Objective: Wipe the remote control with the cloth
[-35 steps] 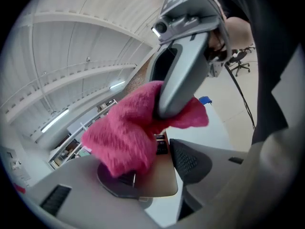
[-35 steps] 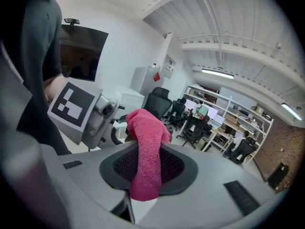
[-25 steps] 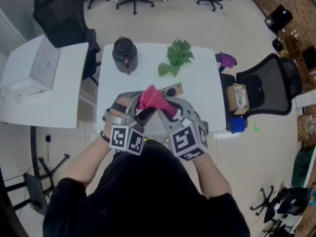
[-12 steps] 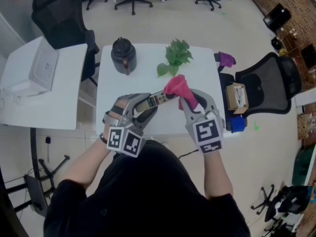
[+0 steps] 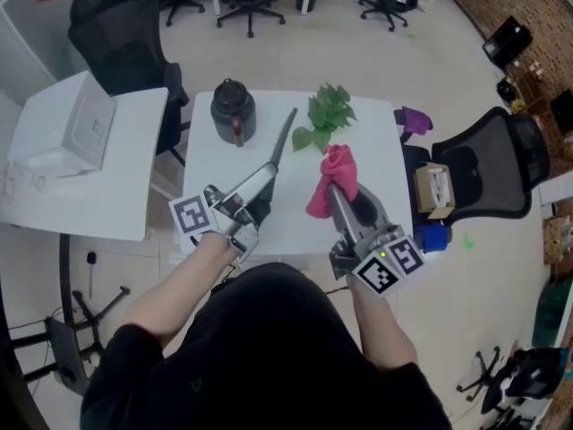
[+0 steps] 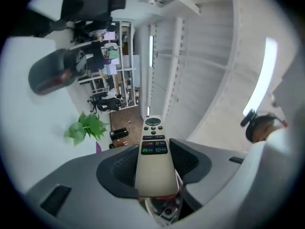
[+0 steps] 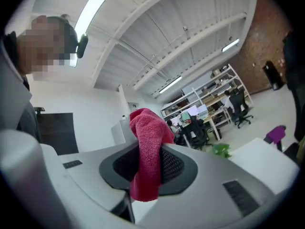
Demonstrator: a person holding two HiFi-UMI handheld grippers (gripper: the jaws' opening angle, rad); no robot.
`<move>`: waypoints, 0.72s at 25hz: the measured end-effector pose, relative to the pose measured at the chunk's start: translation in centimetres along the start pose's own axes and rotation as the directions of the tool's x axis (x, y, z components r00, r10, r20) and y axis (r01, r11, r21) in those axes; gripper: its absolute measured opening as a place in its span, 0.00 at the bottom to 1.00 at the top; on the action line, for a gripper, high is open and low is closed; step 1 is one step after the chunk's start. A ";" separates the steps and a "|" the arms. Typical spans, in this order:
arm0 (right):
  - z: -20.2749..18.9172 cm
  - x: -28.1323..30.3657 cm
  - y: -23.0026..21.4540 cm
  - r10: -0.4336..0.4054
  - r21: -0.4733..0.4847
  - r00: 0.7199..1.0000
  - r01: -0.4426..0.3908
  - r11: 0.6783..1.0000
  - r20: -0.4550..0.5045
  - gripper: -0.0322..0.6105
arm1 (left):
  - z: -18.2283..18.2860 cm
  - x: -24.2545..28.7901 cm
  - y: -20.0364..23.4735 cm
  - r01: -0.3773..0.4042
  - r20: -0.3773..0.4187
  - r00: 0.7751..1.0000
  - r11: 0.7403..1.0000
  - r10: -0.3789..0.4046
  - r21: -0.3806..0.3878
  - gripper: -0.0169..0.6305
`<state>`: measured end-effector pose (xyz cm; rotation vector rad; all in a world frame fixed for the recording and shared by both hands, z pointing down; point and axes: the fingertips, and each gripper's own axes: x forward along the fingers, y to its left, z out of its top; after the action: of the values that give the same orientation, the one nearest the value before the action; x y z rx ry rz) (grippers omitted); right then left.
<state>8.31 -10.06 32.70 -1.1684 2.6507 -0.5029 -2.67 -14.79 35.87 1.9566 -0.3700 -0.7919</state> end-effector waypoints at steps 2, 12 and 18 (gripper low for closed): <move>-2.2 1.0 1.5 0.064 0.048 0.996 -0.061 0.997 -0.057 0.19 | 0.7 0.1 -0.3 0.056 0.055 0.997 0.995 -0.052 -0.082 0.35; -6.3 3.3 3.0 0.160 0.130 0.972 -0.138 0.982 -0.171 0.19 | -1.9 0.2 -1.3 0.098 -0.049 0.993 0.986 -0.105 -0.133 0.35; -2.2 2.8 -0.7 0.076 0.117 0.995 -0.068 0.991 -0.066 0.19 | -5.9 -0.2 -2.4 0.140 -0.232 0.957 0.977 -0.175 -0.161 0.35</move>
<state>6.21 -12.02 34.87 -1.0357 2.6713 -0.6850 0.89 -9.54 35.84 1.9370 -0.0080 -0.6472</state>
